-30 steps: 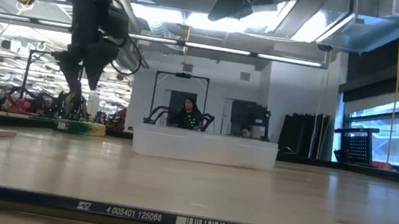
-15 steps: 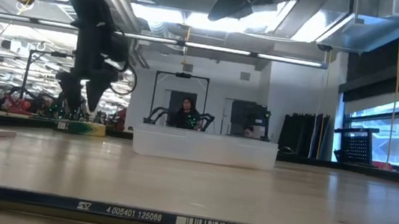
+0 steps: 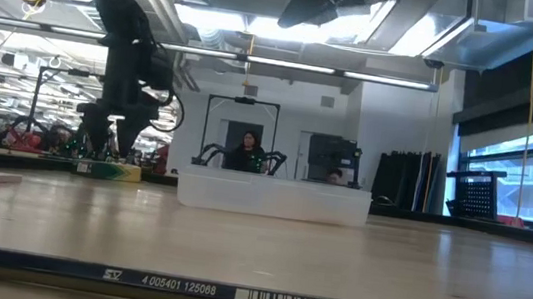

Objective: Pack school essentials
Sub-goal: Put the orange crayon pack into the black supply box

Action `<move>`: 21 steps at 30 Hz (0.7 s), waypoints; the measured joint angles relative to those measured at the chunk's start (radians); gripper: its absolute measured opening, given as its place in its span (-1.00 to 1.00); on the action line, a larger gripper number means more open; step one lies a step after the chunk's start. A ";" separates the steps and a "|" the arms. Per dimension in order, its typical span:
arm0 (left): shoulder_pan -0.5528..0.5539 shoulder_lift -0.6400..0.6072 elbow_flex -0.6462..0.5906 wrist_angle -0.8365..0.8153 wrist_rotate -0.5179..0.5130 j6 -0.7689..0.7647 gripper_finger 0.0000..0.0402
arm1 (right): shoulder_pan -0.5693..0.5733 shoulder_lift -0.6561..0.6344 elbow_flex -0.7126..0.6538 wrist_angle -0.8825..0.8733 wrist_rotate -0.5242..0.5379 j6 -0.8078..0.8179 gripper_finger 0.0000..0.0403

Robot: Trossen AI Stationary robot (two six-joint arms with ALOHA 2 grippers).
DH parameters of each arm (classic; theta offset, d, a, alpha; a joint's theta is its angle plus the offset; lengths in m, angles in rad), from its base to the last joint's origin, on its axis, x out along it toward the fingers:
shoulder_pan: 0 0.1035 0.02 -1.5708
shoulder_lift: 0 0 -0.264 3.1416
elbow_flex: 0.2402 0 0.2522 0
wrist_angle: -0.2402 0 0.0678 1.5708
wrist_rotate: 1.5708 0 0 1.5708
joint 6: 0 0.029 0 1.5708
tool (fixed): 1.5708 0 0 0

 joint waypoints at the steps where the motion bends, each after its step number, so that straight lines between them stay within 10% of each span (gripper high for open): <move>1: 0.000 0.000 0.000 0.004 -0.002 -0.006 0.85 | 0.000 0.000 0.000 0.000 0.000 0.000 -0.56; 21: -0.043 0.054 -0.001 0.052 -0.060 -0.070 0.85 | 0.000 0.000 0.000 0.000 0.000 0.000 -0.56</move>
